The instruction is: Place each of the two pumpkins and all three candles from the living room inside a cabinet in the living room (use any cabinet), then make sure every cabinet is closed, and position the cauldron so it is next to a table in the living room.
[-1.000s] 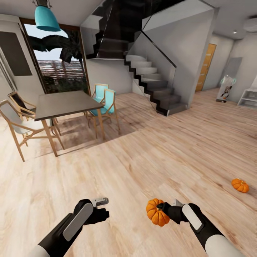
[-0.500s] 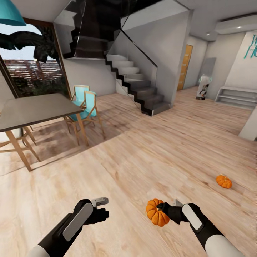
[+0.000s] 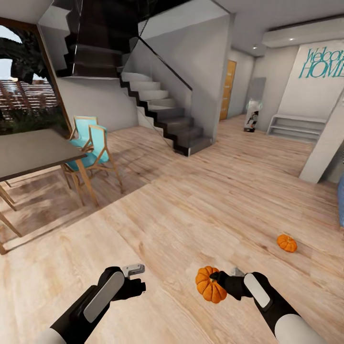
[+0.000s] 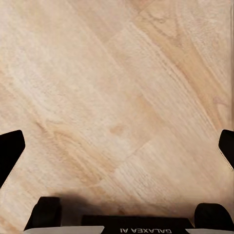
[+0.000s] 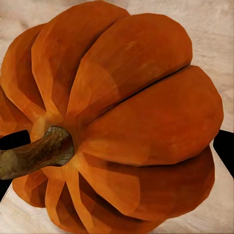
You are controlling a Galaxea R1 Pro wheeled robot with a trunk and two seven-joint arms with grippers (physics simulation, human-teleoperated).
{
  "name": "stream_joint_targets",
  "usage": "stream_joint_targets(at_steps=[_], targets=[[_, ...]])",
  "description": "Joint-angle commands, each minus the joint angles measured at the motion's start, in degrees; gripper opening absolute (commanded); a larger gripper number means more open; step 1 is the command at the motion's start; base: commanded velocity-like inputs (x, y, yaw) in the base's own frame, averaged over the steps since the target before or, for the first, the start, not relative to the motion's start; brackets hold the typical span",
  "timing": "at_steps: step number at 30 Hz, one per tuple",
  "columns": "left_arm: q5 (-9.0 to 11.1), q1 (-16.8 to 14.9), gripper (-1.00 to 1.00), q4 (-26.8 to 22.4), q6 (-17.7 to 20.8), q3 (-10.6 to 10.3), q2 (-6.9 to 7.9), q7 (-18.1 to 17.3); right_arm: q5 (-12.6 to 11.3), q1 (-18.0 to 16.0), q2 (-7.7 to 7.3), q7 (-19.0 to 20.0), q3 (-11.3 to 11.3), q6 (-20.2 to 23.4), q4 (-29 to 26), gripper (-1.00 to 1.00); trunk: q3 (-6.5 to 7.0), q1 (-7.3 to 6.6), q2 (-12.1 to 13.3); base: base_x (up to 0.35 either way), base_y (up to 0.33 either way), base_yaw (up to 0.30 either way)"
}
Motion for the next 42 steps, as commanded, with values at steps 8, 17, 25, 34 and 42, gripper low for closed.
stream_joint_targets(at_steps=[8,17,25,34,42], targets=[[0.58,-0.07,1.0,-0.1,-0.05,-0.16,0.03,0.6,-0.77,-0.03,-0.07,-0.41,0.33,0.04,-0.09,-1.0,-0.05,0.03,-0.03,0.301,-0.007,-0.237],[0.58,-0.02,1.0,-0.1,-0.05,-0.16,-0.02,0.6,-0.89,-0.05,-0.15,-0.41,0.24,0.04,-0.09,-1.0,-0.05,0.03,-0.03,0.27,-0.153,-0.261],[0.58,-0.03,1.0,-0.1,-0.05,-0.16,-0.02,0.6,-1.0,-0.03,-0.27,-0.41,0.0,0.04,-0.09,-1.0,-0.05,0.03,-0.03,0.266,-0.179,-0.262],[0.58,-0.05,1.0,-0.07,-0.05,-0.16,0.05,0.6,-2.23,-0.06,-0.41,-0.41,-0.02,0.04,-0.09,-1.0,-0.05,0.03,-0.03,0.266,-0.129,-0.262],[0.58,-0.01,1.0,-0.04,-0.05,-0.17,0.0,0.62,-4.83,-0.04,-0.42,-0.43,0.05,0.04,-0.09,-1.0,-0.05,0.03,-0.03,0.266,-0.075,-0.262]])
